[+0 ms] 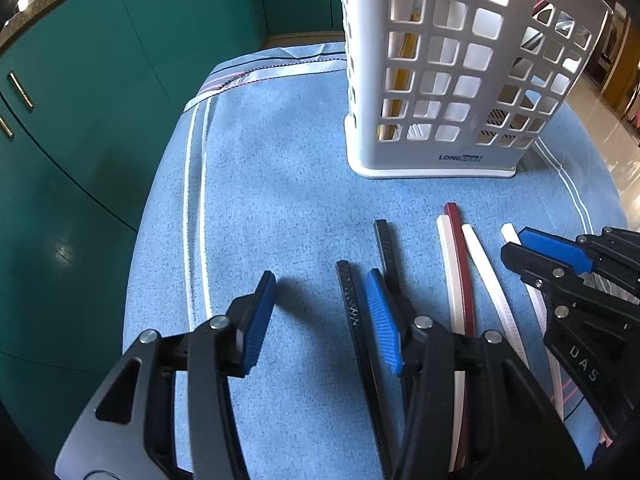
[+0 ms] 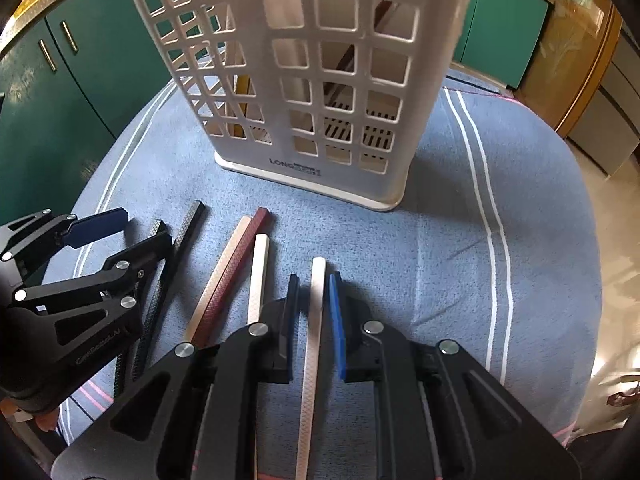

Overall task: Organize utensils
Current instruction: 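Grasp a black chopstick with the left tool while the right tool grasps a beige chopstick, then carry both chopsticks over the white holder and open both tools to drop them, then grasp another black chopstick with the left tool while the right tool grasps a beige one, then lift both chopsticks into the white holder and open both tools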

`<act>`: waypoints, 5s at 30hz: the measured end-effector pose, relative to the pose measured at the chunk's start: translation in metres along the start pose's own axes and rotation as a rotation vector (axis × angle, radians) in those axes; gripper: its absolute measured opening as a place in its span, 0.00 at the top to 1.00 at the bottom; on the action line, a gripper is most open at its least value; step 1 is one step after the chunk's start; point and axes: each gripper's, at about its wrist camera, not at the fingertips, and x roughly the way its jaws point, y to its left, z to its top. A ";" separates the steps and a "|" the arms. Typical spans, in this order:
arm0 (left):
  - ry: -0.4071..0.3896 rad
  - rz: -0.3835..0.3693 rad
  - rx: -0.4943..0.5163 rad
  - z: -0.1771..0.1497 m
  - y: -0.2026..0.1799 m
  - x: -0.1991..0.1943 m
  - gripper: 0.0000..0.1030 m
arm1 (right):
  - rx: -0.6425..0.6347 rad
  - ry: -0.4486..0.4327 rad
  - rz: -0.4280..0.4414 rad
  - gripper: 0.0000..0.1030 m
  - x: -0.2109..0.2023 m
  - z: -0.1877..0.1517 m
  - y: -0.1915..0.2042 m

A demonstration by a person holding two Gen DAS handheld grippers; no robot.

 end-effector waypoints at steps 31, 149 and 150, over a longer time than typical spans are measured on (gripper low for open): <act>-0.555 -0.095 -0.029 0.022 0.032 -0.273 0.94 | 0.000 -0.497 0.234 0.93 -0.272 0.002 -0.014; -0.016 -0.069 0.020 -0.012 0.015 0.004 0.60 | 0.002 0.001 -0.006 0.93 -0.009 -0.013 0.013; -0.019 -0.071 0.025 -0.013 0.012 0.002 0.71 | 0.003 0.003 -0.002 0.93 -0.004 -0.008 0.015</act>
